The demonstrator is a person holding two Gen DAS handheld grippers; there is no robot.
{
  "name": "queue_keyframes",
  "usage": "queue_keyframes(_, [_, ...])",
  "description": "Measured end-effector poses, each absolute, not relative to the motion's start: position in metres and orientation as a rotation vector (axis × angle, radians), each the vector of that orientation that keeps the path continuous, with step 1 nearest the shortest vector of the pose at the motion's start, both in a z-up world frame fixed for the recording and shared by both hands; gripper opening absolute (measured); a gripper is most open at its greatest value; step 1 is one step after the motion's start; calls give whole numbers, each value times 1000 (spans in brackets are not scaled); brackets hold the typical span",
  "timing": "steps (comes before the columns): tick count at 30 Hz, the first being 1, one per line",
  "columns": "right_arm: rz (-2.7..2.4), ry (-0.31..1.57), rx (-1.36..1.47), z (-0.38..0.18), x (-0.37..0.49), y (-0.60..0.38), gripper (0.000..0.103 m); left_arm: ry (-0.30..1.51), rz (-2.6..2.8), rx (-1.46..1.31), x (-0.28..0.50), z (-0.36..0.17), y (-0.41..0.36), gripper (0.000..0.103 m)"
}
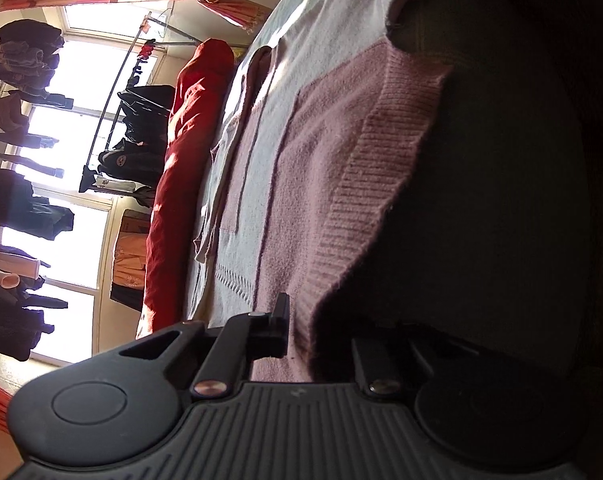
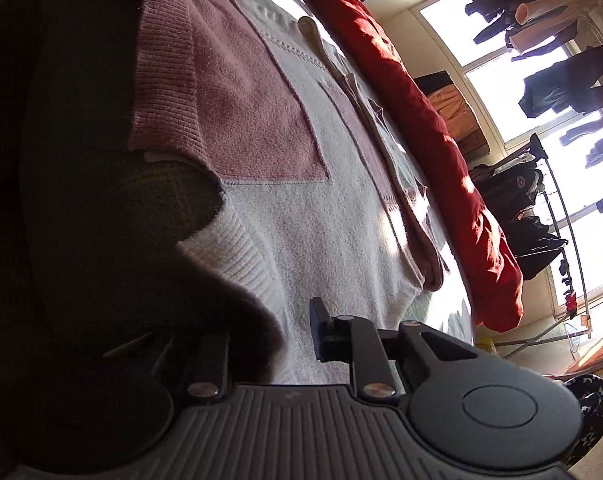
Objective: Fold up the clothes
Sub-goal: 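Close both grippers on the ribbed hem and lift it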
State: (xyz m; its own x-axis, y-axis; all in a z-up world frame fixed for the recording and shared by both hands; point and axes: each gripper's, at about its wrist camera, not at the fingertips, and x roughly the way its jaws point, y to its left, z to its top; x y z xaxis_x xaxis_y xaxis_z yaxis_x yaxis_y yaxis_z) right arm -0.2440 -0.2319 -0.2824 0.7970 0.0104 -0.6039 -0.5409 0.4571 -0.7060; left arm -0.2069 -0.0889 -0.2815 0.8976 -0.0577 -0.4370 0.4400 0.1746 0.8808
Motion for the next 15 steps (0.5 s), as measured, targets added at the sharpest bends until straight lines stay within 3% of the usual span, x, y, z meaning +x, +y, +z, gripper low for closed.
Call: queue_keyframes(15, [318, 504, -1066, -244, -221, -238, 9, 257, -304, 1322, -172, -246, -94, 5])
